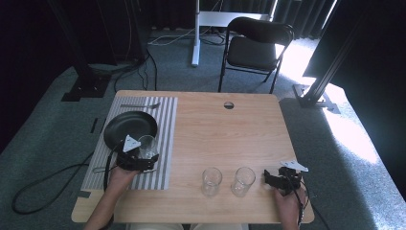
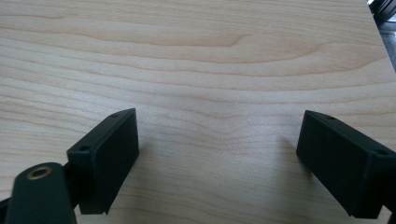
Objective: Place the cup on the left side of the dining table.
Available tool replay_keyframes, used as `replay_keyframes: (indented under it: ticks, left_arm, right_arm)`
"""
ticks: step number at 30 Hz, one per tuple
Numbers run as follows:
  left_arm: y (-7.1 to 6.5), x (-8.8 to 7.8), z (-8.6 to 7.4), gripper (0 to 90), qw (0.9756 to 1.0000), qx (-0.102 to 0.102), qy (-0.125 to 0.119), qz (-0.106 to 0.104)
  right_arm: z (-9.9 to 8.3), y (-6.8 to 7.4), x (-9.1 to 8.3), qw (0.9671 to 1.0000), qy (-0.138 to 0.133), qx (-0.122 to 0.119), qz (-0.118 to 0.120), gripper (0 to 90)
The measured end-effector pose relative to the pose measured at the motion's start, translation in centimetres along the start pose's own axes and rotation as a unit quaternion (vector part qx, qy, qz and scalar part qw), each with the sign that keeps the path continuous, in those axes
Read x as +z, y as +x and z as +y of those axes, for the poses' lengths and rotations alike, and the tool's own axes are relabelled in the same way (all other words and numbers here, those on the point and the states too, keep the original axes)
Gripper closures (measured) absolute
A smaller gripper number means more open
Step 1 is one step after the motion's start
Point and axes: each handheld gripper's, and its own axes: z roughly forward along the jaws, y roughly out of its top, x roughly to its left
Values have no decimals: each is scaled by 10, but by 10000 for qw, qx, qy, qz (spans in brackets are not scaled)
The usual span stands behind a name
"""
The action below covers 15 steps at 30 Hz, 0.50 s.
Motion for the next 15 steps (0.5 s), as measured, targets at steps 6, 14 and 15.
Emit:
replay_keyframes:
  ticks: [6,14,15]
  left_arm:
    - [-2,-7,-10,16,10000,-4,71,-23]
    - [0,-20,-20,17,9998,-106,19,172]
    - [1,-21,-21,17,9996,-152,18,237]
  right_arm:
    - [0,0,0,10000,0,1,-3,124]
    - [0,0,0,10000,0,1,-3,124]
    - [0,0,0,10000,-1,1,-2,124]
